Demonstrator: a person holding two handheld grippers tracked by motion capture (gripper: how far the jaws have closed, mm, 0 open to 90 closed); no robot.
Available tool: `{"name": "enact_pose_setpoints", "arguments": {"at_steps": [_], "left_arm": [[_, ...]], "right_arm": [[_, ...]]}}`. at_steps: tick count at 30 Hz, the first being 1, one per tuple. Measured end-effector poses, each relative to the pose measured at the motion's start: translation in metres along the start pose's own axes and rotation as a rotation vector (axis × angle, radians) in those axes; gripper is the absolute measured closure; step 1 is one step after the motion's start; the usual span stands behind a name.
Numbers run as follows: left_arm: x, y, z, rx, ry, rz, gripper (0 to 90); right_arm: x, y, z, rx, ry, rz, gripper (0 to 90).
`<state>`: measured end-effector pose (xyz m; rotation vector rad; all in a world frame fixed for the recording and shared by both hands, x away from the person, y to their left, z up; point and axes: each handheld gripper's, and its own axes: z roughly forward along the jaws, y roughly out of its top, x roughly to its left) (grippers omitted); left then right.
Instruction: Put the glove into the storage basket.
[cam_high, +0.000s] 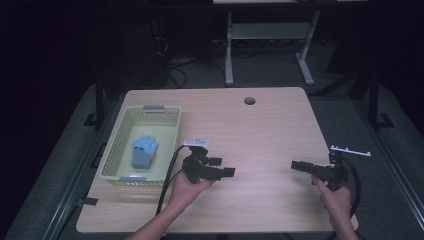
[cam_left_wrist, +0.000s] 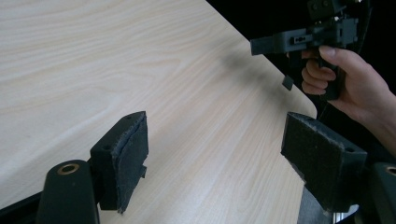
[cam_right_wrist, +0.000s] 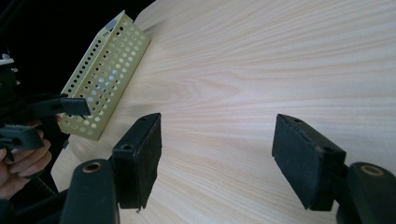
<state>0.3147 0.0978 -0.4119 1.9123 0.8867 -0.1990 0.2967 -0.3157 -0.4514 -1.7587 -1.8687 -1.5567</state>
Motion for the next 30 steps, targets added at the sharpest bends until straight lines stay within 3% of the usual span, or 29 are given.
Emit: {"name": "enact_pose_setpoints", "arguments": {"at_steps": [17,30], "left_arm": [[-0.001,-0.021,0.003,-0.002,-0.021,-0.003,22.6],[-0.004,-0.046,0.006,-0.001,-0.001,0.045,22.6]], "right_arm": [[-0.004,-0.018,-0.005,0.006,0.010,-0.009,31.4],[-0.008,-0.032,-0.010,-0.010,0.038,-0.004,29.7]]}}
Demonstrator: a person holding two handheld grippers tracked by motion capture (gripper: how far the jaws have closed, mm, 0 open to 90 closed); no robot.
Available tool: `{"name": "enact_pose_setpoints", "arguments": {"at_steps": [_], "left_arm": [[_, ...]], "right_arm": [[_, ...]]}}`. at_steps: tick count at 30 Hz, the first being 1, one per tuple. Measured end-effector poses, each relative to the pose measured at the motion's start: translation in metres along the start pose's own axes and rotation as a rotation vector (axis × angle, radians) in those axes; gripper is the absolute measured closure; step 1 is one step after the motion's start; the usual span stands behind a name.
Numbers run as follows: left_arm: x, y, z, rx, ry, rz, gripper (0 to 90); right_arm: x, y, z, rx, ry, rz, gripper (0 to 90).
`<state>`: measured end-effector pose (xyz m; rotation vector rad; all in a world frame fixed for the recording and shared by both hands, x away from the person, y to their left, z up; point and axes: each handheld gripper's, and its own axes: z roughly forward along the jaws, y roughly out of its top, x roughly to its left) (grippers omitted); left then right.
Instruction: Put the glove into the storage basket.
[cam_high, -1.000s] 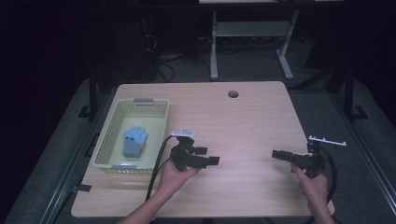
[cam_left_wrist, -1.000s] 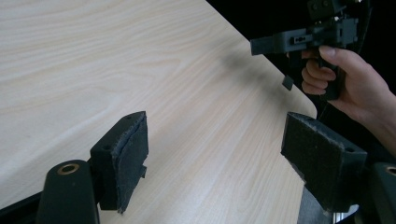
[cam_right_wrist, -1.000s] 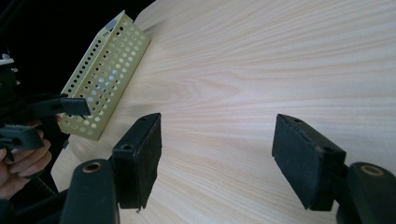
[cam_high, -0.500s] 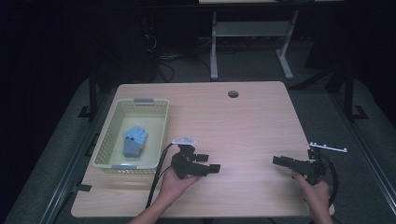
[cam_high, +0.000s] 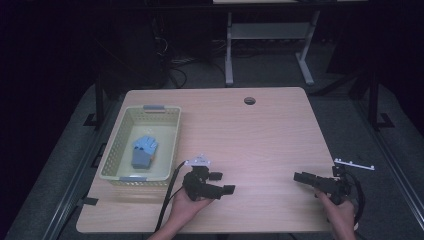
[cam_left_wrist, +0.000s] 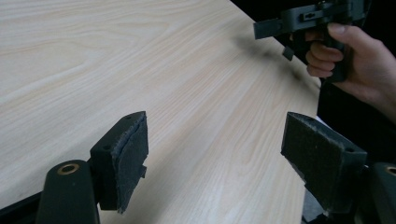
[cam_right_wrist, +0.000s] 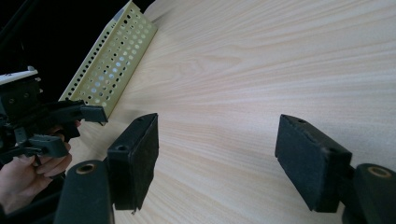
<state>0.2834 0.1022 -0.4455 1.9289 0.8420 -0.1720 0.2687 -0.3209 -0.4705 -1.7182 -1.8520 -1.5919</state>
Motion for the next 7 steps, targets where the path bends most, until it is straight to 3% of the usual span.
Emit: {"name": "enact_pose_setpoints", "arguments": {"at_steps": [2,5,7], "left_arm": [[-0.0008,-0.0039,0.0008,0.005,-0.005,0.011,22.6],[-0.0057,-0.0052,0.0020,0.029,0.010,0.065,22.5],[-0.0091,-0.0070,0.0028,0.029,0.001,0.070,22.4]], "right_arm": [[0.0008,-0.0017,0.0001,-0.005,0.006,0.001,29.7],[0.0041,-0.0033,-0.0002,-0.007,0.009,-0.017,29.6],[0.0054,-0.0048,-0.0006,-0.018,0.030,-0.022,29.5]]}}
